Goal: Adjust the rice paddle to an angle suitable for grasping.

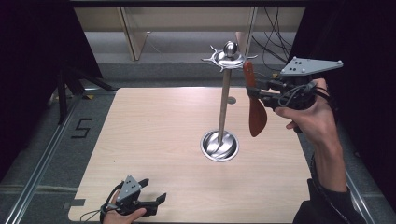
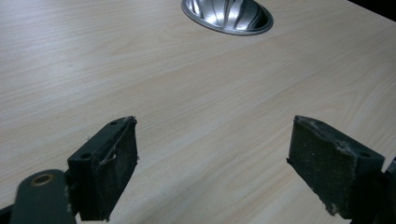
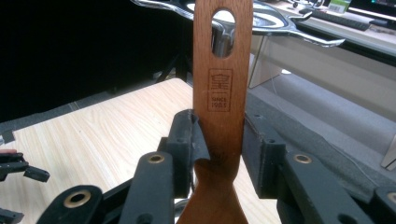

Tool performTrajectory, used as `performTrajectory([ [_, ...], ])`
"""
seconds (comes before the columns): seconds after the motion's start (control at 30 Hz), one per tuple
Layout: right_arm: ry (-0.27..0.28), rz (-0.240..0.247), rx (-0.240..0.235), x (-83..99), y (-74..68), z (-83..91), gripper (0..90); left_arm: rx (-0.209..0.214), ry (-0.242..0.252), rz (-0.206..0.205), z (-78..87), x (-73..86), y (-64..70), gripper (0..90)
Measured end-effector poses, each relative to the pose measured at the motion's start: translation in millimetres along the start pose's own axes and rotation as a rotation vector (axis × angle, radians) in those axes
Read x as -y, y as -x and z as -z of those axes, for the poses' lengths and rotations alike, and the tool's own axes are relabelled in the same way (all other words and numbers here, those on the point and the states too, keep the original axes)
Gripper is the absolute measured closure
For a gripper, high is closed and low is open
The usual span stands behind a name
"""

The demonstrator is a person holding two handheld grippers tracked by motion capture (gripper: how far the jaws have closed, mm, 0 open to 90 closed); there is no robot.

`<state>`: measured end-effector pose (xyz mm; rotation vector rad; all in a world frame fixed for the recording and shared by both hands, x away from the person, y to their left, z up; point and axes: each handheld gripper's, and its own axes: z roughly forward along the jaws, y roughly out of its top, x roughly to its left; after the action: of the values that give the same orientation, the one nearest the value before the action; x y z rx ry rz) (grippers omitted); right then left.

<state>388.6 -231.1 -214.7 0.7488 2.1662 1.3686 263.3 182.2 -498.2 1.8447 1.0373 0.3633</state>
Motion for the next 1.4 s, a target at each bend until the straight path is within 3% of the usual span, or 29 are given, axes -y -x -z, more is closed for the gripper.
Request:
performTrajectory([
  [0.17,-0.009,-0.032,-0.011,-0.1,1.5,-6.0,67.0,-0.004,-0.003,-0.001,0.7,-0.3,0.3,14.7],
  [0.2,0.001,-0.026,0.011,0.0,2.0,-7.7,67.0,0.000,-0.004,-0.004,0.6,0.0,-0.1,14.8],
  [0.23,-0.017,-0.030,-0.004,-0.5,2.0,-7.9,67.0,0.002,0.005,0.005,0.0,0.2,1.0,14.8],
  [0.33,-0.021,-0.035,-0.005,-1.0,2.8,-10.7,67.0,-0.002,-0.003,-0.026,1.4,-1.1,-1.0,14.8],
  [0.43,-0.021,-0.028,0.002,0.7,1.8,-13.7,66.9,0.003,0.002,0.002,0.4,0.4,1.1,14.7],
  [0.63,-0.020,-0.042,-0.004,2.8,1.9,-14.6,66.9,0.008,0.004,0.002,-0.4,0.4,0.7,14.8],
  [0.73,-0.009,-0.036,0.001,3.4,2.9,-15.1,66.9,0.002,-0.005,-0.028,1.4,-0.6,-1.3,14.8],
  [0.8,-0.008,-0.053,-0.009,4.8,2.0,-16.7,66.9,0.001,-0.005,-0.003,0.4,0.5,-0.1,14.8],
  [0.87,0.001,-0.042,-0.007,5.9,2.7,-17.6,66.9,0.000,-0.005,-0.003,0.7,0.4,-0.2,14.7],
  [0.9,0.001,-0.062,-0.010,6.9,1.5,-18.3,66.9,0.000,-0.004,0.002,0.6,0.5,0.0,14.7],
  [1.1,0.038,-0.072,-0.008,10.2,1.6,-23.5,66.5,0.013,0.002,0.004,-0.9,0.1,0.4,14.8],
  [1.13,0.050,-0.084,-0.027,11.8,2.3,-24.2,65.8,0.013,0.002,0.005,-0.9,0.1,0.4,14.8],
  [1.23,0.062,-0.095,-0.005,16.2,4.7,-21.8,61.9,0.011,-0.005,0.003,-0.1,0.3,-0.7,14.8],
  [1.3,0.082,-0.136,-0.012,23.5,4.9,-18.8,58.3,0.004,-0.011,-0.001,-0.4,0.7,-1.5,14.7],
  [1.4,0.080,-0.156,-0.034,37.1,6.1,-12.1,54.1,0.001,-0.012,0.000,0.0,0.7,-0.8,14.8],
])
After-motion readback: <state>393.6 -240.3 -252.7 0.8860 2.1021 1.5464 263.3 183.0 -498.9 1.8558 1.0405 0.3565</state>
